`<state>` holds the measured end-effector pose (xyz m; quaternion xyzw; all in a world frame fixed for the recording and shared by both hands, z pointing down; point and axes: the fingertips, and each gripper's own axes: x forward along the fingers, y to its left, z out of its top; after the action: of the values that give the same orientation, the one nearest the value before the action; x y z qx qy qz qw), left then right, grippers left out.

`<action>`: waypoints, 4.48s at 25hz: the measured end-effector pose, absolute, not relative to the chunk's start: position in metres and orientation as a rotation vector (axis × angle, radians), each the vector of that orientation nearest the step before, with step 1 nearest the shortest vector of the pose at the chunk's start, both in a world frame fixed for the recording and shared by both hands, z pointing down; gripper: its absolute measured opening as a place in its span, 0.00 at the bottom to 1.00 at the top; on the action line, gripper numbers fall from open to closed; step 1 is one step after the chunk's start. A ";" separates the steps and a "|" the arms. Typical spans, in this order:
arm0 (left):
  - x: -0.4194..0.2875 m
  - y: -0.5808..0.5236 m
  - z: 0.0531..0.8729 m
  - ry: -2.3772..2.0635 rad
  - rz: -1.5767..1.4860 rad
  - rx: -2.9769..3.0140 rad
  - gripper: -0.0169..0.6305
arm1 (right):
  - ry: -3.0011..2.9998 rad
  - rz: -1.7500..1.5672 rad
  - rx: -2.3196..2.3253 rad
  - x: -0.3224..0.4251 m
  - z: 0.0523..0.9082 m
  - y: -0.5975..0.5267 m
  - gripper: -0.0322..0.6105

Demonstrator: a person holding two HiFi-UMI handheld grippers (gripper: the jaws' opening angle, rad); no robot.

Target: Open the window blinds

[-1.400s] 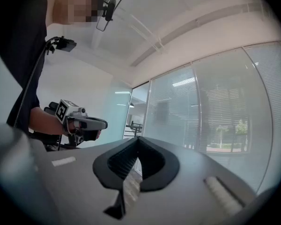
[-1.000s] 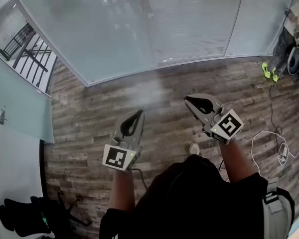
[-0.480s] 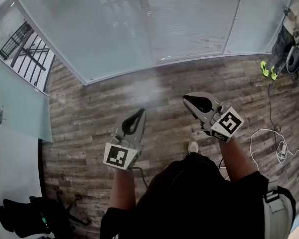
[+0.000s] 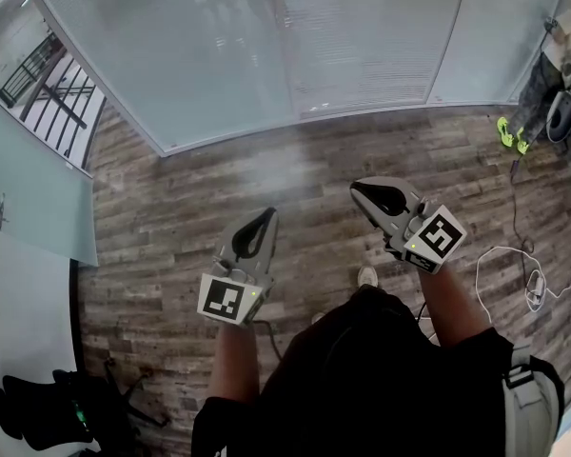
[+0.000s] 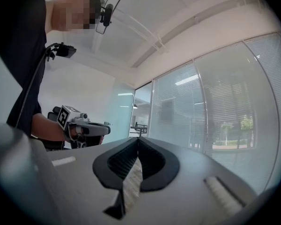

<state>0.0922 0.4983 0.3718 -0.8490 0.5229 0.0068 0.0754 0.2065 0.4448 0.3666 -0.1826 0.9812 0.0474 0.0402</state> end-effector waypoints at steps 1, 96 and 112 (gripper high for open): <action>0.093 0.498 0.372 1.571 0.026 -2.547 0.03 | 3.010 0.148 -0.558 0.207 0.367 0.445 0.06; 0.128 0.198 0.385 1.637 -0.098 -2.524 0.03 | 3.031 0.091 -0.348 0.222 0.389 0.153 0.06; 0.098 0.148 0.381 1.599 -0.098 -2.549 0.03 | 3.036 0.085 -0.375 0.187 0.386 0.107 0.06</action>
<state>0.0975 0.1482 0.3813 -0.8448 0.5300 -0.0326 0.0655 0.1874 0.1072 0.3857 -0.1225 0.9913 0.0277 0.0404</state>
